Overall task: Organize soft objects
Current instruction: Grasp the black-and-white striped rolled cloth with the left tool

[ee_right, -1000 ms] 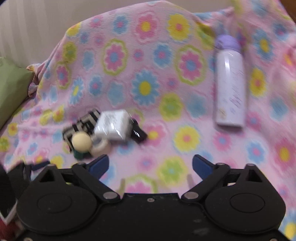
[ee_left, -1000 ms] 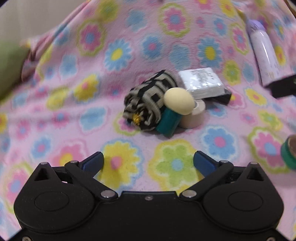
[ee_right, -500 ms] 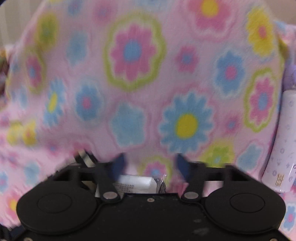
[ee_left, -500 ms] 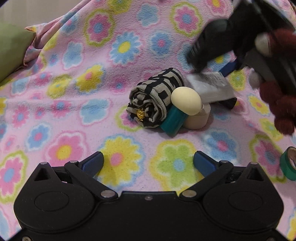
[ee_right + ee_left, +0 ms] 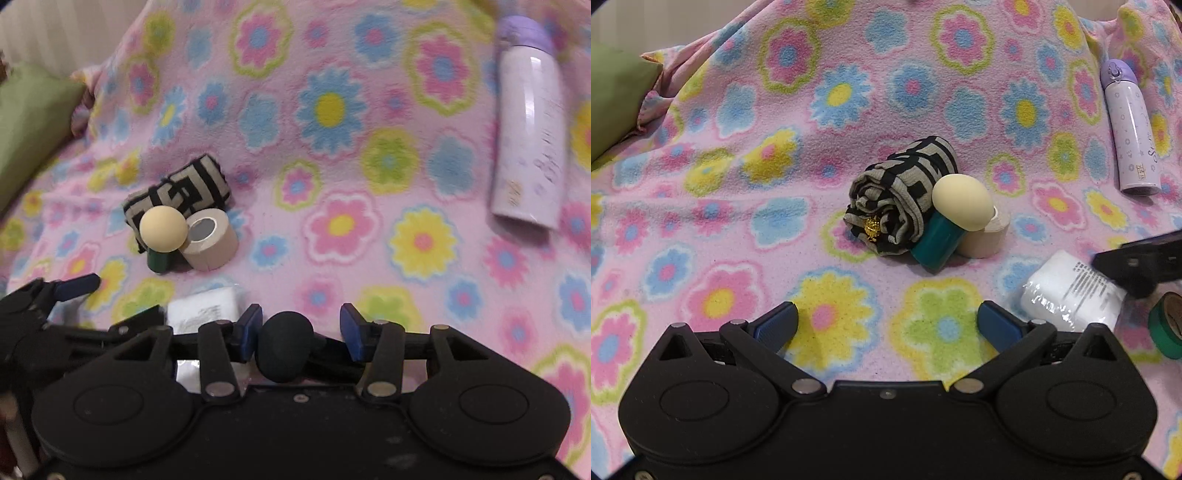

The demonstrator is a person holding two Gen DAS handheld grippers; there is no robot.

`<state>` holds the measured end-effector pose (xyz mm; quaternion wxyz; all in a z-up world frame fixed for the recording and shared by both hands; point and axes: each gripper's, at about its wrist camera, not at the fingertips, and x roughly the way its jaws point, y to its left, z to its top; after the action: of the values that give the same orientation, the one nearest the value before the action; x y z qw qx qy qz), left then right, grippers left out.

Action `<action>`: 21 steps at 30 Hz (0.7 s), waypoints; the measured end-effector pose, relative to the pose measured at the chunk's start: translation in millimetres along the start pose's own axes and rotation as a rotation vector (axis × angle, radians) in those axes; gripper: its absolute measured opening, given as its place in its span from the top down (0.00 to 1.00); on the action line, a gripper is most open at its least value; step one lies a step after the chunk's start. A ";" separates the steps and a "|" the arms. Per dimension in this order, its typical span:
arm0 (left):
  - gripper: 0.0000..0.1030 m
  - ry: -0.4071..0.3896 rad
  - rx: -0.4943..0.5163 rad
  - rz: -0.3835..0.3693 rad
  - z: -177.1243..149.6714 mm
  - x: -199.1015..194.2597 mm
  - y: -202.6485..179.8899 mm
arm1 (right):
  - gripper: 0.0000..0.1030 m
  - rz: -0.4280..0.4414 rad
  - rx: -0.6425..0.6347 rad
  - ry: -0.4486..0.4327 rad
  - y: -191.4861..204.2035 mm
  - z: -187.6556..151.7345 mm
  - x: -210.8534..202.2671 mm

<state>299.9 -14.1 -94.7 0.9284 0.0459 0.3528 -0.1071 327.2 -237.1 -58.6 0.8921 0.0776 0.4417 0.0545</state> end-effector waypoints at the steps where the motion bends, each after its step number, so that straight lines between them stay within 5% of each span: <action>1: 0.02 0.000 0.000 0.000 -0.1 0.0 -0.1 | 0.52 0.011 0.015 -0.031 -9.2 -14.4 -11.4; 7: 0.02 -0.003 0.003 0.003 -1.5 -0.2 -1.1 | 0.28 0.014 0.166 -0.227 -49.7 -30.0 -22.1; 12: 0.03 -0.004 0.010 -0.012 -2.0 -1.5 -0.9 | 0.12 0.003 0.150 -0.249 -50.6 -30.9 -14.6; 16: 0.04 0.002 0.004 -0.066 3.5 -8.3 1.2 | 0.12 -0.019 0.112 -0.232 -43.9 -29.0 -7.2; 21: 0.03 -0.083 -0.120 -0.136 43.0 -27.9 11.3 | 0.12 -0.018 0.105 -0.240 -43.6 -30.8 -7.6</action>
<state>310.0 -5.4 -43.9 0.9340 -0.0383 0.3220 -0.1502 299.3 -278.4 -79.2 0.9337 0.1264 0.3348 0.0134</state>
